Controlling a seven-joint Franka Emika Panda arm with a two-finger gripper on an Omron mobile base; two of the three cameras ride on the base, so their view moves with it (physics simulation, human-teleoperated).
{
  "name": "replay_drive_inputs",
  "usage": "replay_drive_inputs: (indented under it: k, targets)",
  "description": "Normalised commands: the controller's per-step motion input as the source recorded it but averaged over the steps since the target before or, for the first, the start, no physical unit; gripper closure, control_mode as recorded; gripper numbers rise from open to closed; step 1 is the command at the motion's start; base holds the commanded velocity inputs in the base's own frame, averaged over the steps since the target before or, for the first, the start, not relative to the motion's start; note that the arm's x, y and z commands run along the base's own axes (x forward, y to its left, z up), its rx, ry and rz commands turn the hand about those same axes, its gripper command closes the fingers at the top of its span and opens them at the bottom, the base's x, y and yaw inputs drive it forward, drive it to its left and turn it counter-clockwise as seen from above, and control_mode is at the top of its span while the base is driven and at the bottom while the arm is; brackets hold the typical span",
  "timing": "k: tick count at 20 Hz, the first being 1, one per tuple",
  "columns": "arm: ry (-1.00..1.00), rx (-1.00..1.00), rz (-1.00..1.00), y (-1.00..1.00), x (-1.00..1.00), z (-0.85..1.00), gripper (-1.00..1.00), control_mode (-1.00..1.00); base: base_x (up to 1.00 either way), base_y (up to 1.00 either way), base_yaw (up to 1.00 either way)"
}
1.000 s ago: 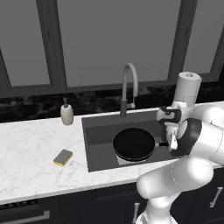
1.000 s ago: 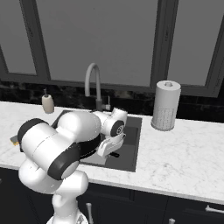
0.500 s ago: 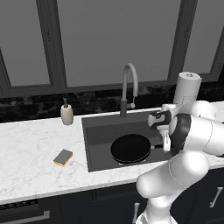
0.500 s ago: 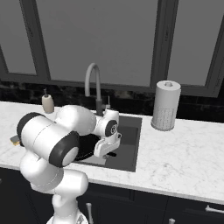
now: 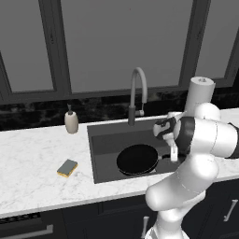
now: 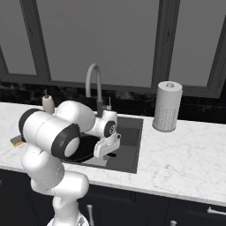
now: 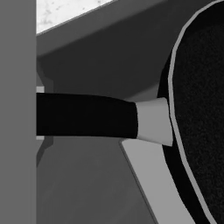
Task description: Pick the pan and sponge and place them into the sink. Then turn on the water.
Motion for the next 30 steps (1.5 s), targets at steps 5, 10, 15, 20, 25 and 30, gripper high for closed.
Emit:
replay_drive_inputs:
  k: [5,10,15,20,25,30]
  targets:
    - [0.0,0.0,0.0,0.03,0.14,-0.19,1.0,-1.0,0.0,0.0,0.0]
    - [0.0,-0.01,0.0,0.08,0.21,-0.29,1.0,-1.0,0.0,0.0,0.0]
    - [0.0,0.0,0.0,0.02,0.23,-0.3,1.0,-1.0,0.0,0.0,0.0]
    - [0.0,-0.01,0.0,0.05,0.24,-0.3,1.0,-1.0,0.0,0.0,0.0]
    - [0.0,-0.02,0.0,0.06,0.23,-0.31,1.0,-1.0,0.0,0.0,0.0]
    - [0.0,-0.03,0.0,0.12,0.21,-0.33,1.0,-1.0,0.0,0.0,0.0]
